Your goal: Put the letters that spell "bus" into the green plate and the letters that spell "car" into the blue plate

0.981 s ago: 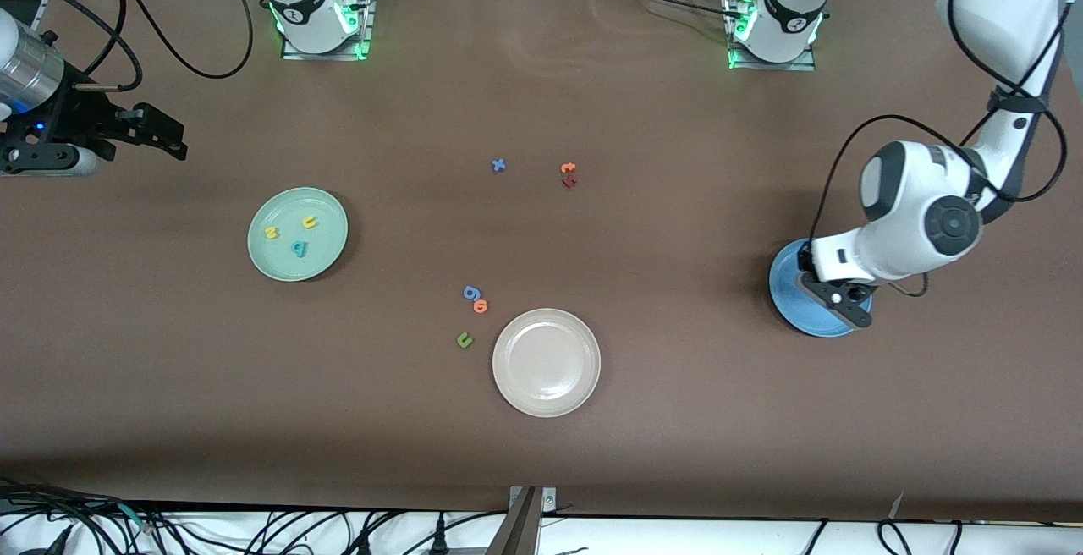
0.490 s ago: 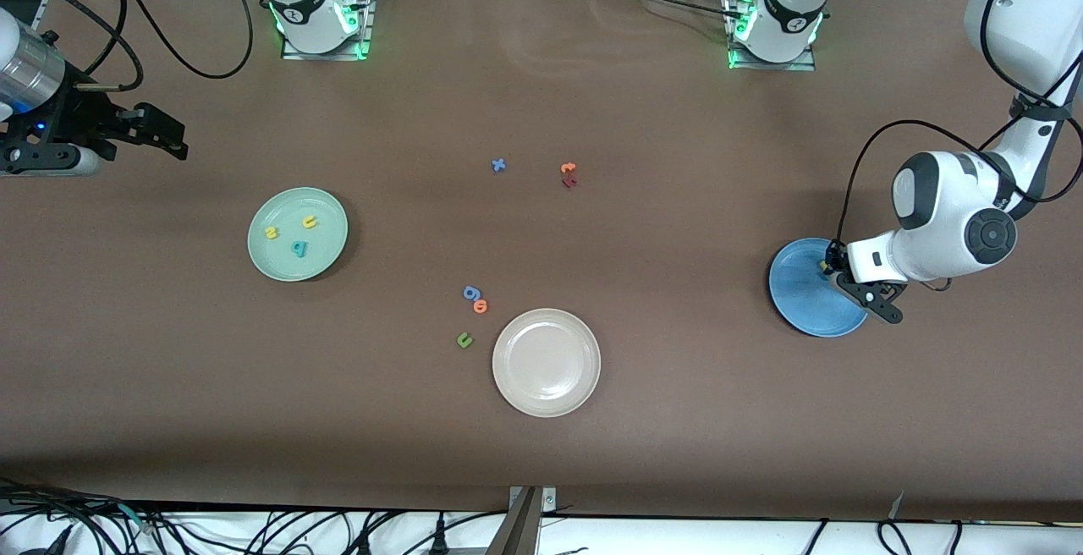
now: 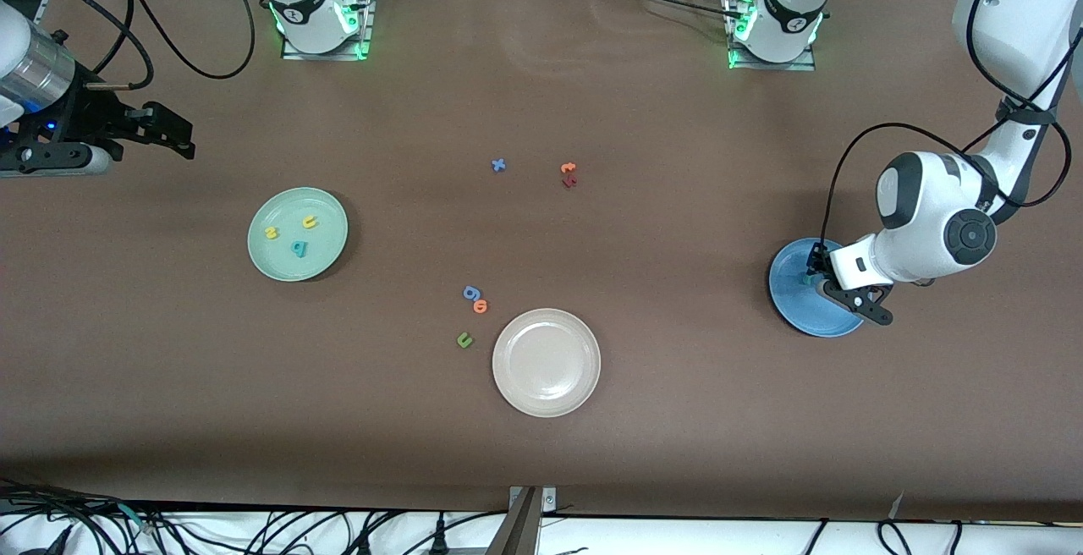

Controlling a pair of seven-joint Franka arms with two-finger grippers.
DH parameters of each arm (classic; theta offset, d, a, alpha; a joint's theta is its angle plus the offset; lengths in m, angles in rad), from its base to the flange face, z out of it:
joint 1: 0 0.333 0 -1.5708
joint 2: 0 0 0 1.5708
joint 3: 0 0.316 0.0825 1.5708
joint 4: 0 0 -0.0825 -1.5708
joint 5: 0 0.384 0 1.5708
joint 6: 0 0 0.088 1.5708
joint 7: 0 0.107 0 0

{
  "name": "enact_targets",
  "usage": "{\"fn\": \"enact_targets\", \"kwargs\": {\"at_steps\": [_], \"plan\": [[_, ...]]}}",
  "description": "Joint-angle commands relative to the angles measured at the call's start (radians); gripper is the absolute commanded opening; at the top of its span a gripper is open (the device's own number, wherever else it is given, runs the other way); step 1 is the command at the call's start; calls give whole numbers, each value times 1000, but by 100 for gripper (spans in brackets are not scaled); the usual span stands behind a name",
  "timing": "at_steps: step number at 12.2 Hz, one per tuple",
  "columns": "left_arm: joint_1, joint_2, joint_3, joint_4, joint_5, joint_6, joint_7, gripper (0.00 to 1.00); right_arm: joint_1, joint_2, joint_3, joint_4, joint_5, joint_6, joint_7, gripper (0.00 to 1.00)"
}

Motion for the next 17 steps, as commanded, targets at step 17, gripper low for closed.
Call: {"fn": "enact_targets", "kwargs": {"at_steps": [17], "plan": [[7,-329,39,596,-30,-574,-4,100,-7,-14,7,1,5,-10,-18,100]]}}
